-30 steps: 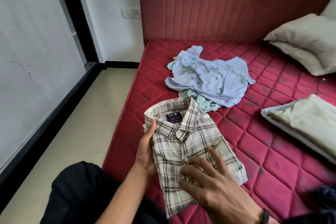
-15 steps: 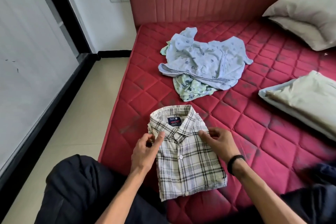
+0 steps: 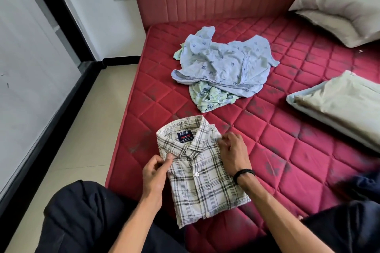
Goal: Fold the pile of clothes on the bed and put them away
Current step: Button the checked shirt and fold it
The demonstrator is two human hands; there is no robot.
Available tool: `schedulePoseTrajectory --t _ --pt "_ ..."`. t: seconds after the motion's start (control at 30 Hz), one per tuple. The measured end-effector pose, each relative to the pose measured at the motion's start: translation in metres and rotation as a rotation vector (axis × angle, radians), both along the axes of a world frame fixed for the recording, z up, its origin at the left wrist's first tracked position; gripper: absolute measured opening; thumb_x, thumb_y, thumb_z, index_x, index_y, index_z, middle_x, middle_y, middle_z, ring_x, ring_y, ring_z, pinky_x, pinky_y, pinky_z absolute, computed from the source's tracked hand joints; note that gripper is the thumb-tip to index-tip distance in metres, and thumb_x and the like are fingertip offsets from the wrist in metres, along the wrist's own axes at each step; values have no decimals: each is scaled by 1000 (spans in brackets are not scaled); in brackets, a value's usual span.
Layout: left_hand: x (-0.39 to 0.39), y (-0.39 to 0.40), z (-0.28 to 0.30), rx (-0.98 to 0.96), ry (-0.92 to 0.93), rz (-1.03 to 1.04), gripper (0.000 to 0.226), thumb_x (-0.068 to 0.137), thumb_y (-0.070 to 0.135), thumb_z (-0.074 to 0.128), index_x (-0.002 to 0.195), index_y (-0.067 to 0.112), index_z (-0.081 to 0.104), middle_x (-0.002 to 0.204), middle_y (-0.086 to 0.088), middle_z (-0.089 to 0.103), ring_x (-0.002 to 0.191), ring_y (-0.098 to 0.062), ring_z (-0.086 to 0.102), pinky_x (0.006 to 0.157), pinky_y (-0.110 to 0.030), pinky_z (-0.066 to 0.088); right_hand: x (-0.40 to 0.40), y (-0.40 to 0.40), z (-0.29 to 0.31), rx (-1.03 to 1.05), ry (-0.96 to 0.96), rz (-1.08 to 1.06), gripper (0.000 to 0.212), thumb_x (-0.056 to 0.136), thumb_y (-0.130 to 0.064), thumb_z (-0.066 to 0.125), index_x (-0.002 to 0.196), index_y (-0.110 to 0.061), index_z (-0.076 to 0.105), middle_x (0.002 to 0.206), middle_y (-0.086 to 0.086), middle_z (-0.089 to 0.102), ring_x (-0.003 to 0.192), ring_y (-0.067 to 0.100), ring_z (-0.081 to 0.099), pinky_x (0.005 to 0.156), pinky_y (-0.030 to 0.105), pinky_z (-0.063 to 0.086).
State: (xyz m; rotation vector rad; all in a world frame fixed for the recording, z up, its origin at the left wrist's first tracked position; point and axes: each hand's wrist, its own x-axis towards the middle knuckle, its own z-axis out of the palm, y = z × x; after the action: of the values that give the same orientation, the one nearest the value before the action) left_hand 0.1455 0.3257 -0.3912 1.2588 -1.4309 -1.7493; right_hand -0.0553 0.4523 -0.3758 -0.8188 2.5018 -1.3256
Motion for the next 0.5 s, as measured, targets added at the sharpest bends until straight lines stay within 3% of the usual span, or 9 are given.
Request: schedulePoseTrajectory --t 0.1,0.2,0.3,0.4,0.47,0.5 --pt "-1 7 7 -37 -149 82 45 83 54 78 78 10 65 74 -2 65 70 -23 54 68 -33 45 1 1 3 128 -21 -93 16 100 -26 61 93 -13 58 91 5 66 98 33 61 75 37 41" --pt "0 10 15 91 -139 178 43 89 60 69 97 18 72 92 -4 78 87 -24 73 76 -40 60 5 14 15 194 -262 -78 55 95 -72 50 114 -20 57 105 1 66 97 26 65 78 37 48" --pt "6 14 17 148 -118 88 51 90 71 58 103 24 74 94 -2 80 92 -24 75 75 -39 60 6 19 21 232 -383 -7 79 79 -94 44 110 -22 57 101 -4 67 87 17 66 68 33 48" --pt "5 27 17 104 -144 52 53 84 72 63 109 25 69 103 0 77 99 -23 72 87 -44 57 5 13 23 279 -420 52 79 83 -89 47 114 -17 57 112 2 67 100 25 66 79 34 48" --pt "-2 38 22 85 -176 37 50 90 64 64 117 22 60 106 -4 71 98 -27 68 89 -45 54 8 13 23 298 -416 52 65 96 -71 49 125 -14 53 125 9 63 115 29 62 84 33 44" --pt "-10 42 25 24 -225 21 47 94 60 61 120 21 57 107 -6 68 98 -28 64 88 -45 51 7 15 22 278 -393 49 54 100 -64 49 122 -14 53 122 9 63 112 28 62 84 34 44"
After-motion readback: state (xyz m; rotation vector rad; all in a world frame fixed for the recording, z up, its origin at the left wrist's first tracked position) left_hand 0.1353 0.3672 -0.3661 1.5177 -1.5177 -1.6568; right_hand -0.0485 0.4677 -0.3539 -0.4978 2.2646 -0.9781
